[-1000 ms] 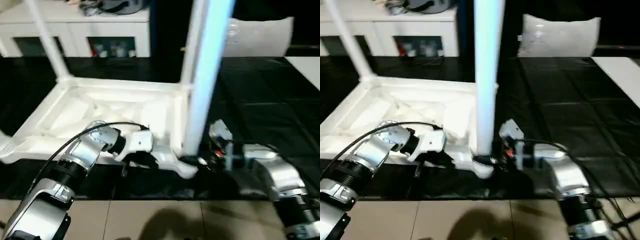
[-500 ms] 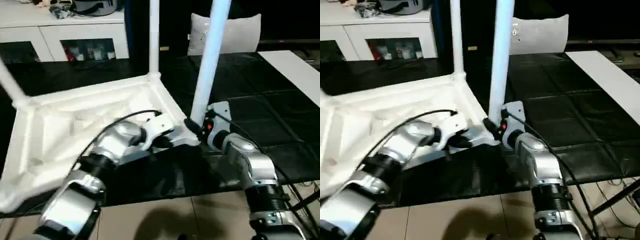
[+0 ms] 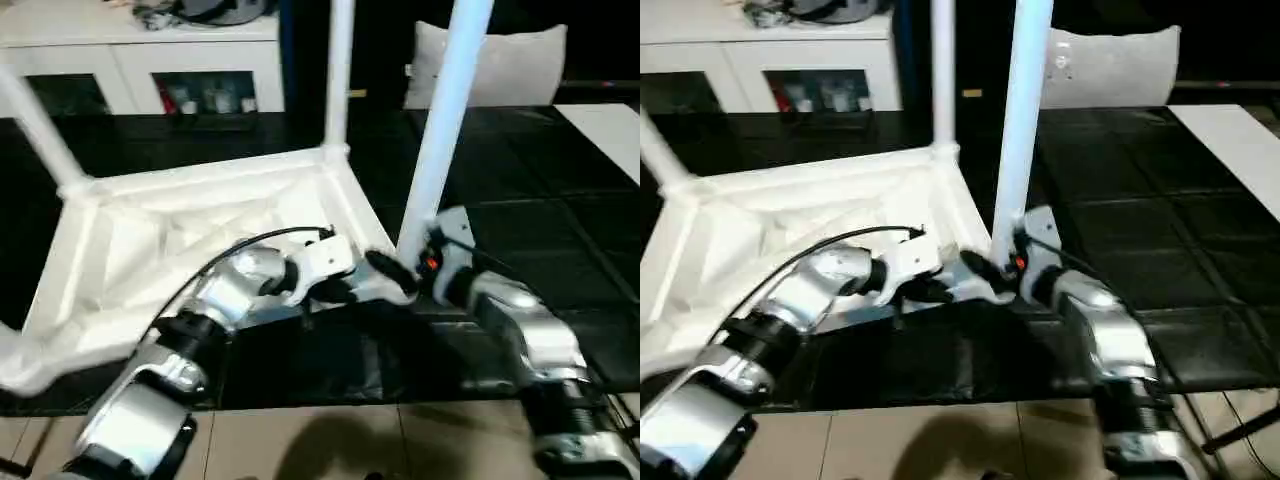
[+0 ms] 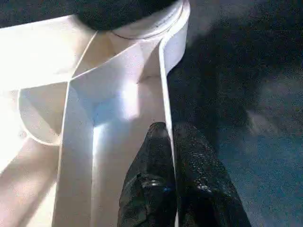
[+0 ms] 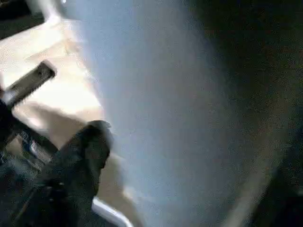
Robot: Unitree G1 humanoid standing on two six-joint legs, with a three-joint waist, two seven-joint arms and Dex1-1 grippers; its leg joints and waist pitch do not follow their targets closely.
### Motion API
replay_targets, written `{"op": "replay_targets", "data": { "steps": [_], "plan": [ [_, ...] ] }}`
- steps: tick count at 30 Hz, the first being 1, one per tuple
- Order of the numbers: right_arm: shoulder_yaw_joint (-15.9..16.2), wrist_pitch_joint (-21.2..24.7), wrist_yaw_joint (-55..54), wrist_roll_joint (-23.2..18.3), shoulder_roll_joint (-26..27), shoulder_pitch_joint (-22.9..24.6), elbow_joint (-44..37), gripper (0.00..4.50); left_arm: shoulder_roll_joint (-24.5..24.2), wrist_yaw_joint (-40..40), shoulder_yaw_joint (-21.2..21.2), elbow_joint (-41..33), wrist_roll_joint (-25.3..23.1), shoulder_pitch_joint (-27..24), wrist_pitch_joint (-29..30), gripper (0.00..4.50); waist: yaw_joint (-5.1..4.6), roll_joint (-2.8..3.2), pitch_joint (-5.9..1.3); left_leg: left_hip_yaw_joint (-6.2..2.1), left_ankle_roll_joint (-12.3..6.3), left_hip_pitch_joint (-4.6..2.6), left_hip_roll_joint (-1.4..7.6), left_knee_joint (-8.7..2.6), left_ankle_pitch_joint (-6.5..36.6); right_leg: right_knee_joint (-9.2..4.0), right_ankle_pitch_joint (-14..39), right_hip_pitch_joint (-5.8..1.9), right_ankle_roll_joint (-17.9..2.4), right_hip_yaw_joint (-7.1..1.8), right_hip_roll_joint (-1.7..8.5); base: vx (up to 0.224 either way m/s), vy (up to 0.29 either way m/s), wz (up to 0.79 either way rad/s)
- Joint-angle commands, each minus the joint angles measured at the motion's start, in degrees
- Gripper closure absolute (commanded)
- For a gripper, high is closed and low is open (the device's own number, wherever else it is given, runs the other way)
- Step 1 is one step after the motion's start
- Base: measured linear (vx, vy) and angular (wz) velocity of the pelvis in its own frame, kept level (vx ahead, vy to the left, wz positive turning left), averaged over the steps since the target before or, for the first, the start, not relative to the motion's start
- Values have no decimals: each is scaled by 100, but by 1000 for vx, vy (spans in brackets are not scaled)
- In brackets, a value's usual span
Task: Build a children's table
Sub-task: Rotate leg to tighten
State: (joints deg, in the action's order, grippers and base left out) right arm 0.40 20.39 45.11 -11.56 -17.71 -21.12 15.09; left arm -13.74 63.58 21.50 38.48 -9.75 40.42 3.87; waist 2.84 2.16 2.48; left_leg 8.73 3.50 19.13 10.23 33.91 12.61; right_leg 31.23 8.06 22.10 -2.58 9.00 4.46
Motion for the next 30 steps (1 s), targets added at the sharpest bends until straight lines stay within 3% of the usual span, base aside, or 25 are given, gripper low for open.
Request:
{"op": "replay_targets", "data": {
  "steps": [1, 8, 9, 11, 18, 19, 30],
  "plan": [
    [80, -236, 782, -121, -376, 128, -299, 29, -168, 330, 121, -87, 40, -76, -400, 450, 32, -38, -363, -50, -591, 40, 321, -370, 792, -377, 2011, -360, -581, -386, 517, 0, 0, 0],
    [258, -651, 1937, -326, -953, 183, -239, 29, -548, 1129, 233, -119, 197, -149, -898, 450, 92, -26, -374, -45, -629, 57, 320, -366, 719, -357, 1998, -357, -624, -367, 504, 0, 0, 0],
    [258, -651, 1937, -326, -953, 183, -239, 56, -548, 1129, 233, -119, 197, -149, -898, 450, 95, -27, -374, -45, -627, 53, 330, -368, 734, -352, 1979, -354, -647, -366, 500, 0, 0, 0],
    [363, -530, 2506, -512, -1133, 212, -313, 63, -707, 1489, 329, -150, 237, -162, -1136, 450, 118, -64, -375, -39, -663, 50, 335, -366, 732, -353, 1999, -354, -660, -368, 507, 0, 0, 0],
    [642, -460, 3175, -647, -1300, 174, -316, 108, -910, 2026, 502, -391, 309, -262, -1355, 450, 248, -44, -380, -32, -593, 30, 369, -374, 668, -330, 2034, -330, -675, -388, 526, 0, 0, 0],
    [684, -433, 3237, -664, -1309, 183, -352, 138, -917, 2051, 512, -431, 322, -281, -1358, 450, 252, -51, -377, -33, -578, 31, 371, -377, 661, -330, 2010, -327, -674, -388, 518, 0, 0, 0],
    [906, -196, 3563, -810, -1377, 284, -595, 224, -882, 2097, 524, -549, 387, -287, -1349, 450, 304, -52, -382, -29, -510, 27, 357, -377, 642, -344, 2112, -327, -568, -383, 510, 0, 0, 0]
  ]
}}
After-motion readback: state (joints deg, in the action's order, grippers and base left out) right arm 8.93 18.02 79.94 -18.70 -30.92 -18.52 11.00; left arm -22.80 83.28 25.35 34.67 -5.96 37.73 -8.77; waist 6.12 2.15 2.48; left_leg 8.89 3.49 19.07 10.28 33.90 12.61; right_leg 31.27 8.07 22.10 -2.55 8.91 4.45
